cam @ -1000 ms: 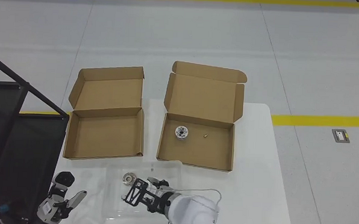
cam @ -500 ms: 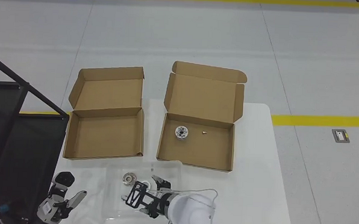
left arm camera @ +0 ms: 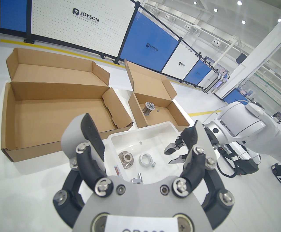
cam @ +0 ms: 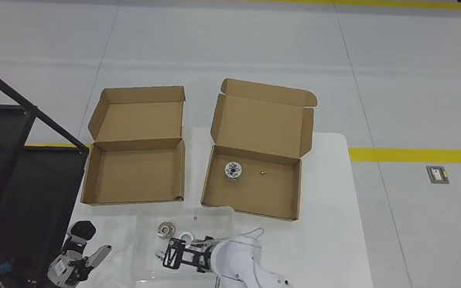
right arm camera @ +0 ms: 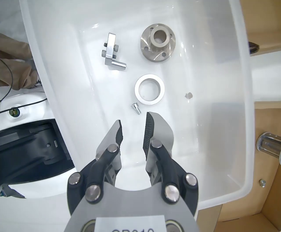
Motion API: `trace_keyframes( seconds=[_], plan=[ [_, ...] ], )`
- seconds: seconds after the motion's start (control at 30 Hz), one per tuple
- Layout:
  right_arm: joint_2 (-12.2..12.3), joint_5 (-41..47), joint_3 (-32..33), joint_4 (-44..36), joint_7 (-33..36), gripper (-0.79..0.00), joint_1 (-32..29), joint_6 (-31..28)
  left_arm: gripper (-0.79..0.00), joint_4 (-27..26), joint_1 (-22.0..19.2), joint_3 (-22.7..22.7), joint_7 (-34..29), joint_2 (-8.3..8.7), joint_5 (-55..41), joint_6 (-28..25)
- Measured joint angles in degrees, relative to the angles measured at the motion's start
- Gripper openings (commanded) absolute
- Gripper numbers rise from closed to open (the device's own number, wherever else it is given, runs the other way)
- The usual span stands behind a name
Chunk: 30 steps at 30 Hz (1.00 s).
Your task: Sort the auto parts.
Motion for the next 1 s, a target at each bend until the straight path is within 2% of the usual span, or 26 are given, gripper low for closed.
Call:
trace_keyframes(
  seconds=[0.27,1.0],
  plan=[
    [-2.08,1.43,-3.9,7.04,1.03,-0.508,4.9,2.83,0.0,0.0,0.0,0.0,0.0,0.0,0.0,0.0],
    [-6.68,3.18,-10.3,19.15,0.24,-0.573,11.48,5.38,0.0,0.0,0.0,0.0,0.0,0.0,0.0,0.0]
  ],
)
